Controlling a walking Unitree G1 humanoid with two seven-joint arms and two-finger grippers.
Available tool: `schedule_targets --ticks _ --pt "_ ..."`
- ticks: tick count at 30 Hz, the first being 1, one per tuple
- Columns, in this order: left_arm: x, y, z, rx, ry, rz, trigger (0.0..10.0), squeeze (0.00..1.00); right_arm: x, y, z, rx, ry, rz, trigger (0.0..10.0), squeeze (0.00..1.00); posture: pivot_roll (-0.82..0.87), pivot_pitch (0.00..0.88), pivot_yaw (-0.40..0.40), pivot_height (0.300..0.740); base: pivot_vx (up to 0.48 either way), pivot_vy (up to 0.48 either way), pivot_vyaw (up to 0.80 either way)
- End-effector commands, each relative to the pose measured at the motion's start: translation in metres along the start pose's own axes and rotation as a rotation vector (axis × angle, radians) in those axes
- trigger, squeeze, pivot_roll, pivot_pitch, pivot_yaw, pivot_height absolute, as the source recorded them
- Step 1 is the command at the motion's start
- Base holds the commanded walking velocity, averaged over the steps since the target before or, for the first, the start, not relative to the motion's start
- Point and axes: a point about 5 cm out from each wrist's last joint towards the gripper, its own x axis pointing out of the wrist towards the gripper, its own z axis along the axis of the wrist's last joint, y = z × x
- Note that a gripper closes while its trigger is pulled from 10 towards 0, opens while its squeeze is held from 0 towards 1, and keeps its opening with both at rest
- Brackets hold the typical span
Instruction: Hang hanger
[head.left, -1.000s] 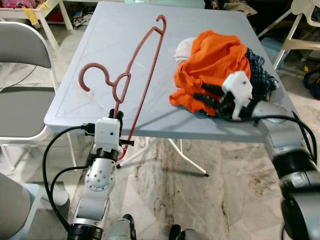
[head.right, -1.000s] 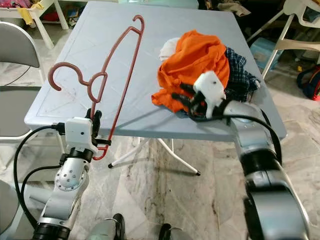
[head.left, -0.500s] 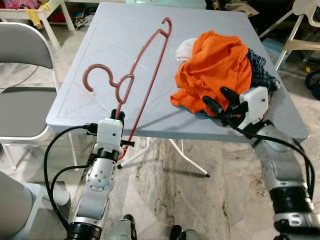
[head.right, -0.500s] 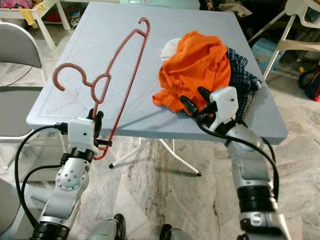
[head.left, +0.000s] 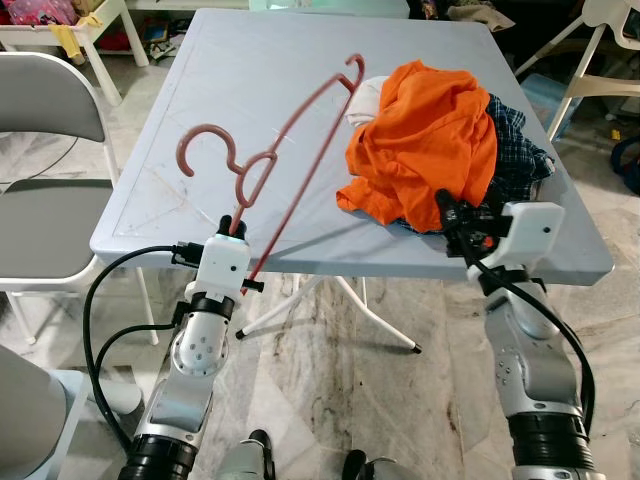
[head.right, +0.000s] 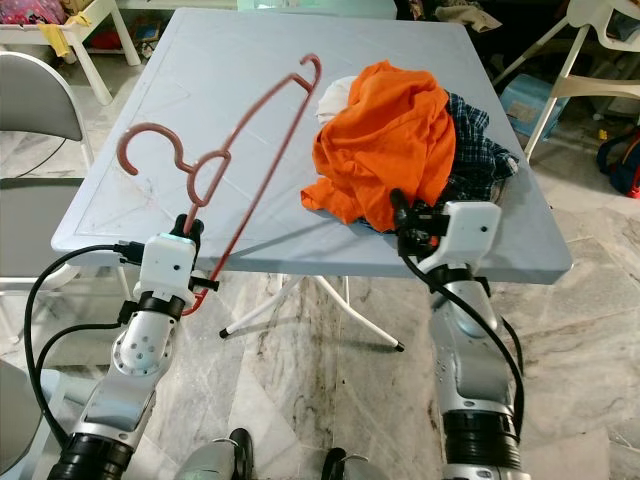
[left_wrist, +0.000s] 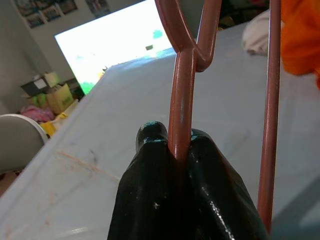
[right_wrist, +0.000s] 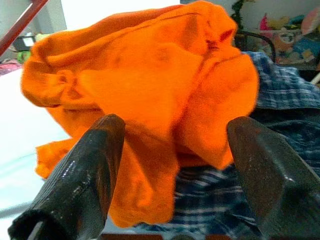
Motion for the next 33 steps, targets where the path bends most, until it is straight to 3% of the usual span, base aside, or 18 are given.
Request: schedule_targets --ticks 1,11,26,33 --pt "0.003 0.004 0.002 0.020 0.005 0.038 10.0 0.00 0.004 0.009 0.000 -0.010 0.000 0.035 10.0 0.00 0.10 0.183 -0.026 0.740 0.000 0.000 0.00" --pt "0.005 0.013 0.000 0.046 0.006 0.087 10.0 0.00 0.006 0.016 -0.004 -0.006 0.018 0.051 10.0 0.00 0.12 0.171 -0.029 0.740 0.000 0.000 0.00" --pt "0.008 0.015 -0.003 0.041 0.026 0.094 10.0 0.00 0.005 0.011 -0.005 0.008 0.019 -0.002 10.0 0.00 0.11 0.185 -0.027 0.740 -0.274 0.000 0.00" --pt "0.008 0.020 -0.005 0.039 0.037 0.125 10.0 0.00 0.008 0.018 -0.006 0.009 0.029 0.015 10.0 0.00 0.12 0.179 -0.044 0.740 -0.274 0.000 0.00"
